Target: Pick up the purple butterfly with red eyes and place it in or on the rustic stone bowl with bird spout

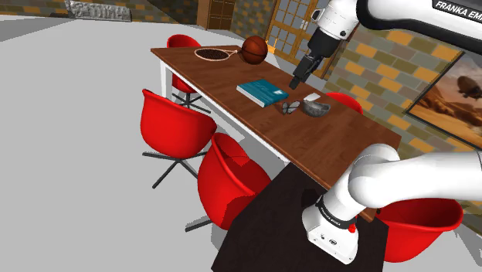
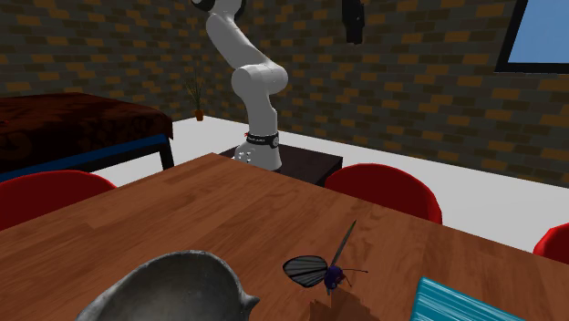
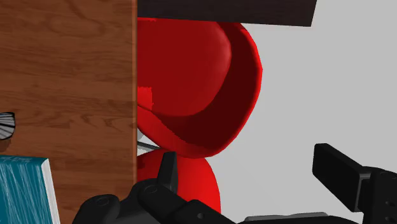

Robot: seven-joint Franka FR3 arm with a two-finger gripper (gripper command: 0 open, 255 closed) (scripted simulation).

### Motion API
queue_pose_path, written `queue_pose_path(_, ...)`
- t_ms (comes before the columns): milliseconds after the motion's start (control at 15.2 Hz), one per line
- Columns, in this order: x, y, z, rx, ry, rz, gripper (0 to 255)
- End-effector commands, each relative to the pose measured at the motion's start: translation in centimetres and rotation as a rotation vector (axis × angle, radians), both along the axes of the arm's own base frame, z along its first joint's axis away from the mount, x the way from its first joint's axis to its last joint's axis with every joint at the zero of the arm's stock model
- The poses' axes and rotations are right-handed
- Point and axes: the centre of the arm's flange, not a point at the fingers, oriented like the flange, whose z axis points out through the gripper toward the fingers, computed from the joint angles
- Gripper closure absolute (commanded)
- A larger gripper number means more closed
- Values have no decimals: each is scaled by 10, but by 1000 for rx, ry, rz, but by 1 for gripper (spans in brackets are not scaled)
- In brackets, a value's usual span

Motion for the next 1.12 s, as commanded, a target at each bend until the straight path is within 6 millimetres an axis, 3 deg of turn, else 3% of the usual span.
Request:
queue_pose_path(0, 0, 0, 0, 0, 0, 0, 0)
queue_pose_path(1056, 84, -166, -102, 24, 16, -156, 0)
